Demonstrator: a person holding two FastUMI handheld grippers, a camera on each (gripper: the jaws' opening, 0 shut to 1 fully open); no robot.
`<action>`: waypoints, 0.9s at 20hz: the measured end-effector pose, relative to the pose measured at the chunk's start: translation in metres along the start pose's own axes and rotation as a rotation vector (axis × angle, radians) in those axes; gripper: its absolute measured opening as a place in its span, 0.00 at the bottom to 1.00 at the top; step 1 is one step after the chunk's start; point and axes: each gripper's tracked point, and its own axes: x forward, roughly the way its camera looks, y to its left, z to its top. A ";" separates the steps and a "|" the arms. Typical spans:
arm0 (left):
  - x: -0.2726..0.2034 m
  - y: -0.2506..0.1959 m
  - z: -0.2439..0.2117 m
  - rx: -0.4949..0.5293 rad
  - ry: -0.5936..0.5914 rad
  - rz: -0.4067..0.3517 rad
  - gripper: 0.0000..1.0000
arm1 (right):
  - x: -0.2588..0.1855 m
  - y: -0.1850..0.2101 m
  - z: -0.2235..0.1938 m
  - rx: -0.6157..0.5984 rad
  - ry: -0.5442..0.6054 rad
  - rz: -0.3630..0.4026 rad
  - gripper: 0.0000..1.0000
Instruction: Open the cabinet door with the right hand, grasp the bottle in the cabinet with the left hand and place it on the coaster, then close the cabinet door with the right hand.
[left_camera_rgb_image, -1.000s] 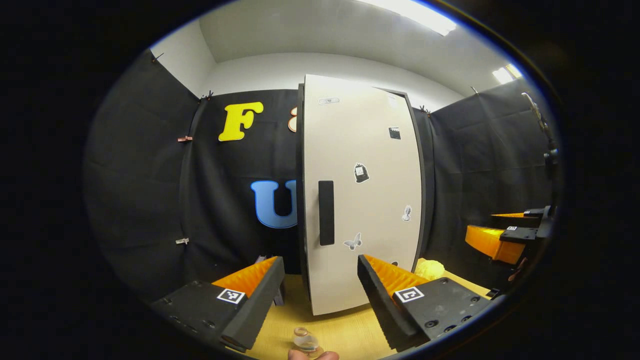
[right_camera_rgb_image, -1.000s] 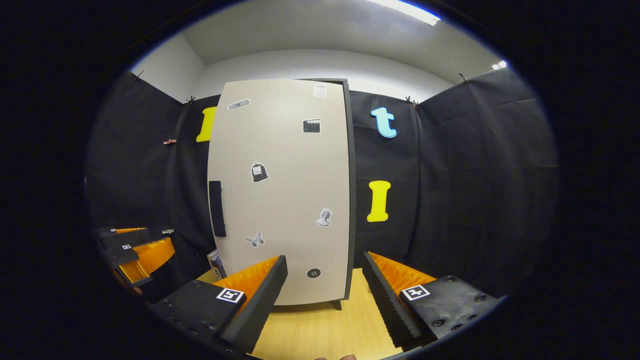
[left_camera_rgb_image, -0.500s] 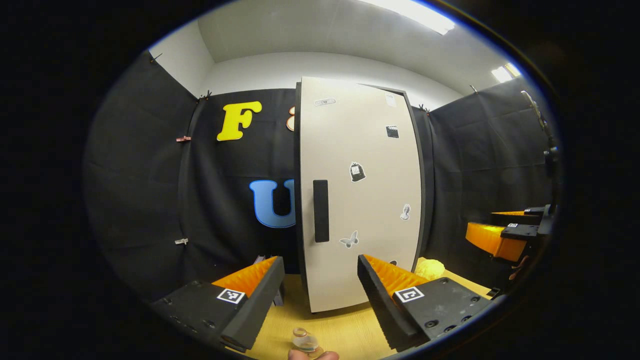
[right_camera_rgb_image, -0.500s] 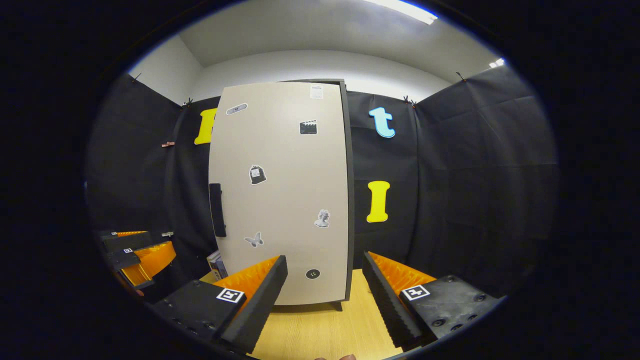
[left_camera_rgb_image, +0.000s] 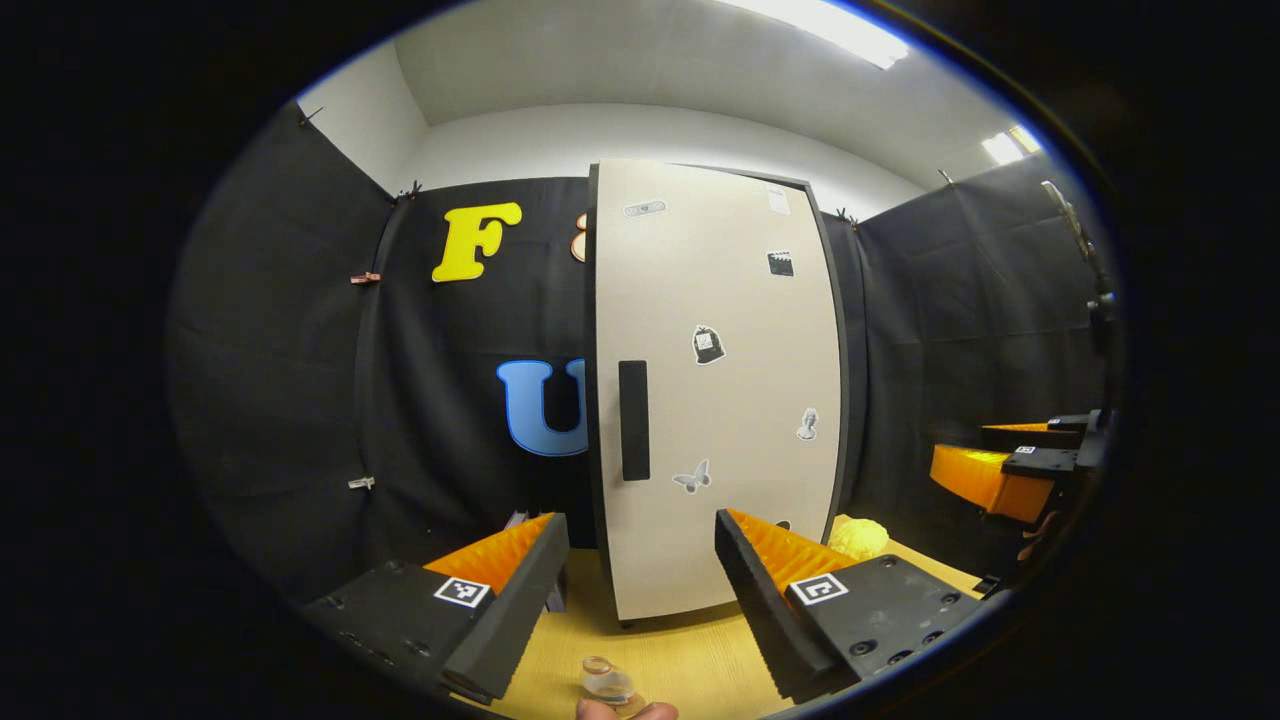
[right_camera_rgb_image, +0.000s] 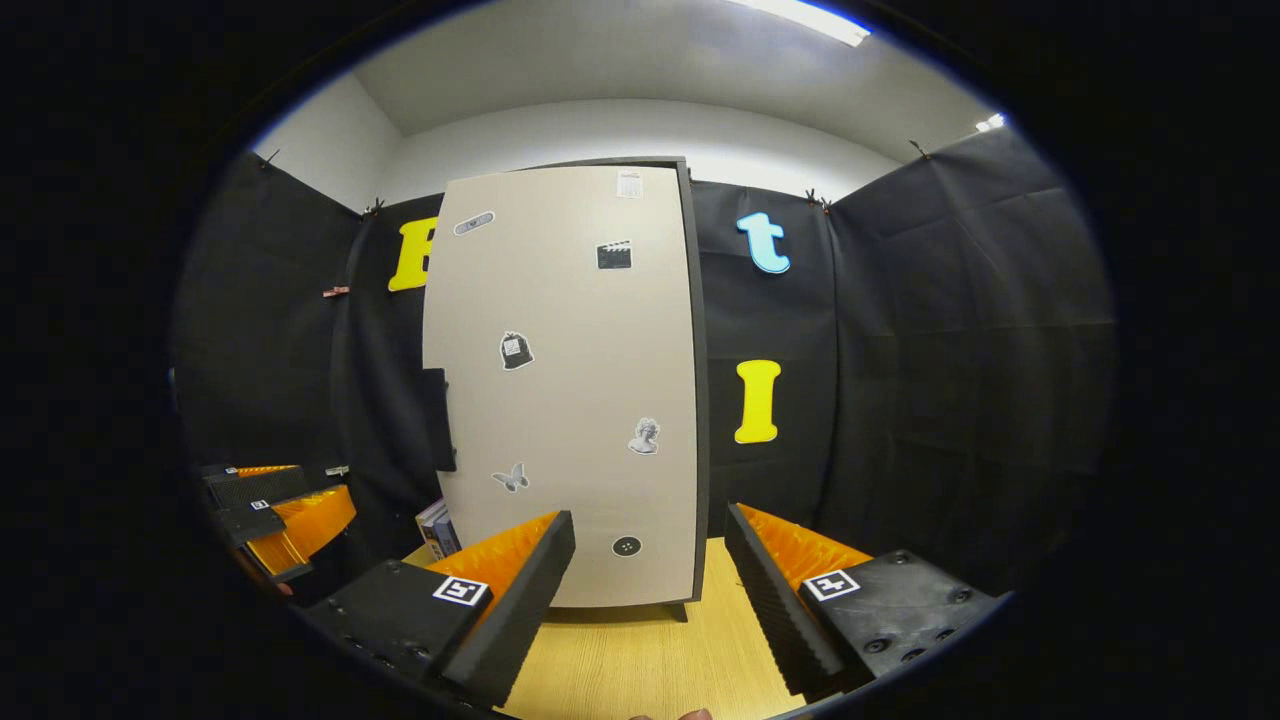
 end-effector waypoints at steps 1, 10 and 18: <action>0.000 0.000 0.001 0.001 -0.001 0.000 0.93 | 0.000 -0.001 0.001 -0.001 0.000 -0.001 0.98; -0.001 -0.004 0.001 0.007 -0.004 -0.014 0.93 | -0.001 0.002 -0.001 -0.008 0.007 0.008 0.98; 0.002 0.001 0.007 0.013 -0.017 -0.008 0.93 | -0.006 -0.001 0.002 -0.022 -0.004 0.004 0.98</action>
